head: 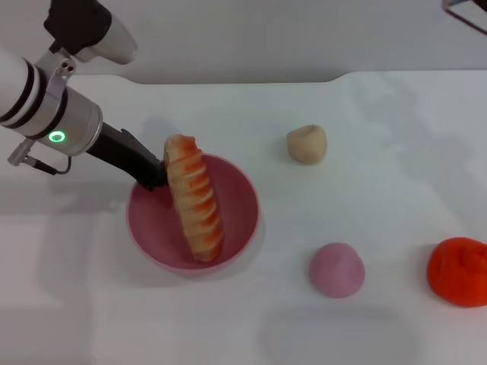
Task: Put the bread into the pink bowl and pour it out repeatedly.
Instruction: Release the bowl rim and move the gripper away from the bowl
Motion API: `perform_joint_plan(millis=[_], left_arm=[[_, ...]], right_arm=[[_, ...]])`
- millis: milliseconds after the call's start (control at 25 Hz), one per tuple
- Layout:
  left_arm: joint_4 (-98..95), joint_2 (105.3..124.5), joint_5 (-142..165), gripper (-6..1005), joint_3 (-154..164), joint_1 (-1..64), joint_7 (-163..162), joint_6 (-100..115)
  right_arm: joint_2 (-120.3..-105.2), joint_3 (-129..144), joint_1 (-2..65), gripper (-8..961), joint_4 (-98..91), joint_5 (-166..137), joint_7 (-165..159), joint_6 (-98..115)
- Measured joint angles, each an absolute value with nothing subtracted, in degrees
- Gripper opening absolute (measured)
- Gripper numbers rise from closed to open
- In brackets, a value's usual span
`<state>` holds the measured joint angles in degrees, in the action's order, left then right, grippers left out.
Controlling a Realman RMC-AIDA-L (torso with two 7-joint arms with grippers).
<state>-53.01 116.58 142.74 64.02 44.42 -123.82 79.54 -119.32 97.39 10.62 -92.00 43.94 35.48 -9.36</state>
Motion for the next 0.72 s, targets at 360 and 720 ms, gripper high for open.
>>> perform_joint_plan(millis=[360,720], left_arm=[[-52.0,117.01,142.7,48,64.0,43.6,-126.1,78.2],[-51.5,117.01,142.7,48,64.6,43.4,-128.5,78.3]], right_arm=[[-119.31,107.1,8.5,524,-77.7,43.6,31.2,34.4],[-118.95,107.8,9.8,524,-70.0,43.2,26.6,43.1]])
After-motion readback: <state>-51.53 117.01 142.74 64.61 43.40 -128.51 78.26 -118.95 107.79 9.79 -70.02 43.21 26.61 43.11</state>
